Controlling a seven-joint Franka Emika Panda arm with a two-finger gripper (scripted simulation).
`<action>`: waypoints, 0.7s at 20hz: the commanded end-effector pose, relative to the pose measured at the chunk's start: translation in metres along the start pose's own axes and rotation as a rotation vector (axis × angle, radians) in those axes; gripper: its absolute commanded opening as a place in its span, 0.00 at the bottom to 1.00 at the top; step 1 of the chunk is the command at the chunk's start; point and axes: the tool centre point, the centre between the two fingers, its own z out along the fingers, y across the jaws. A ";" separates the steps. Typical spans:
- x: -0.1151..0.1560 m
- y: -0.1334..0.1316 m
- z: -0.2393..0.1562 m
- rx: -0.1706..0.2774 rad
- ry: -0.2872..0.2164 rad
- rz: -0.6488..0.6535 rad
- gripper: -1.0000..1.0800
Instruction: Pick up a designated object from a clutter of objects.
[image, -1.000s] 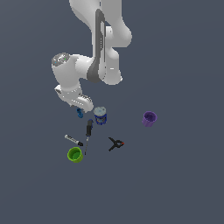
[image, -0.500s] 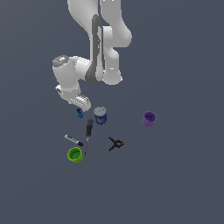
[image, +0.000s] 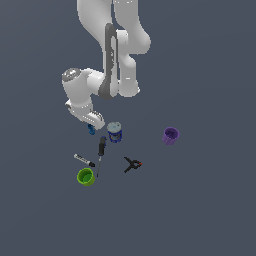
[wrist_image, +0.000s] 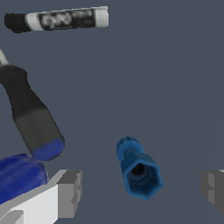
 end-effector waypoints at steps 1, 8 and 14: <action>-0.001 0.000 0.011 0.000 0.000 0.001 0.96; -0.001 0.001 0.032 0.000 0.000 0.002 0.96; 0.000 0.001 0.033 0.000 0.000 0.002 0.00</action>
